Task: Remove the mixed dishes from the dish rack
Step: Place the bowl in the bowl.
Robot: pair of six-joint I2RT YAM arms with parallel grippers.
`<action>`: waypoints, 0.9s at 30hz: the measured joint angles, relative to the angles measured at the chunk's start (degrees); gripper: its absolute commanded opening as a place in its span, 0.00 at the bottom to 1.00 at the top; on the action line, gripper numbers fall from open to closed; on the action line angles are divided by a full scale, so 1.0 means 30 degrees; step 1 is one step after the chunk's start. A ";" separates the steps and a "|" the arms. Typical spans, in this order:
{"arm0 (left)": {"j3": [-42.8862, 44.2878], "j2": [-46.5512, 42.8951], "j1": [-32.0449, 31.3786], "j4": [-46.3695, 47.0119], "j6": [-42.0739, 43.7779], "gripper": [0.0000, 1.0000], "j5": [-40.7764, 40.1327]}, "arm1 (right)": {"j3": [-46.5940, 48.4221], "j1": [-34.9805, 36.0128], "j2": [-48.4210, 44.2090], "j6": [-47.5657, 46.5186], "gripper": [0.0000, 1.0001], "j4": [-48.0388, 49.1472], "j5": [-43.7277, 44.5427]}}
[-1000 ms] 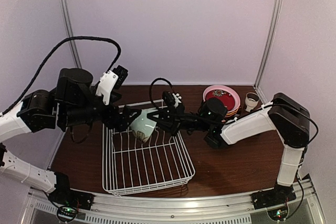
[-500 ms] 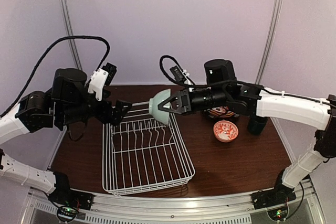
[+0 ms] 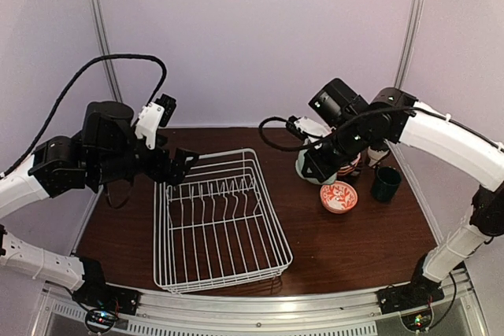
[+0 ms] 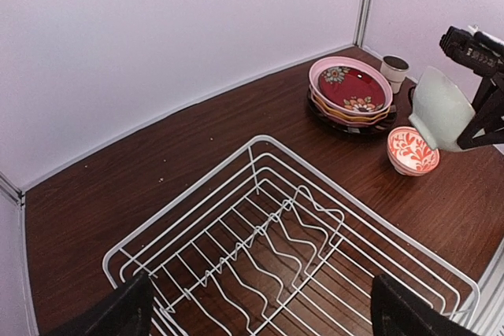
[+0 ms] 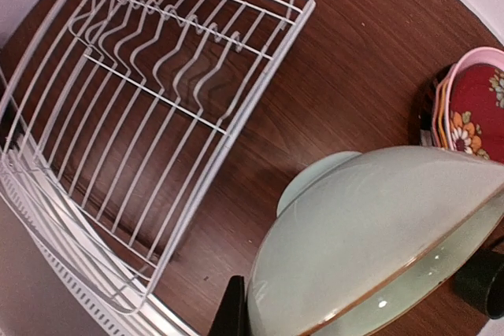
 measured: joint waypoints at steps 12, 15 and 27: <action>-0.0219 0.0015 0.0364 0.0087 0.0197 0.98 0.0495 | 0.0087 -0.1559 0.2178 -0.1384 0.00 -0.4320 0.4626; -0.0277 0.0007 0.0372 0.0146 0.0240 0.97 0.0539 | -0.0284 -0.1778 0.2586 -0.1406 0.00 -0.4255 0.5020; -0.0452 0.0000 0.0481 0.0248 0.0299 0.98 0.0780 | -0.1443 -0.2769 0.5260 -0.1909 0.00 -0.3104 0.5166</action>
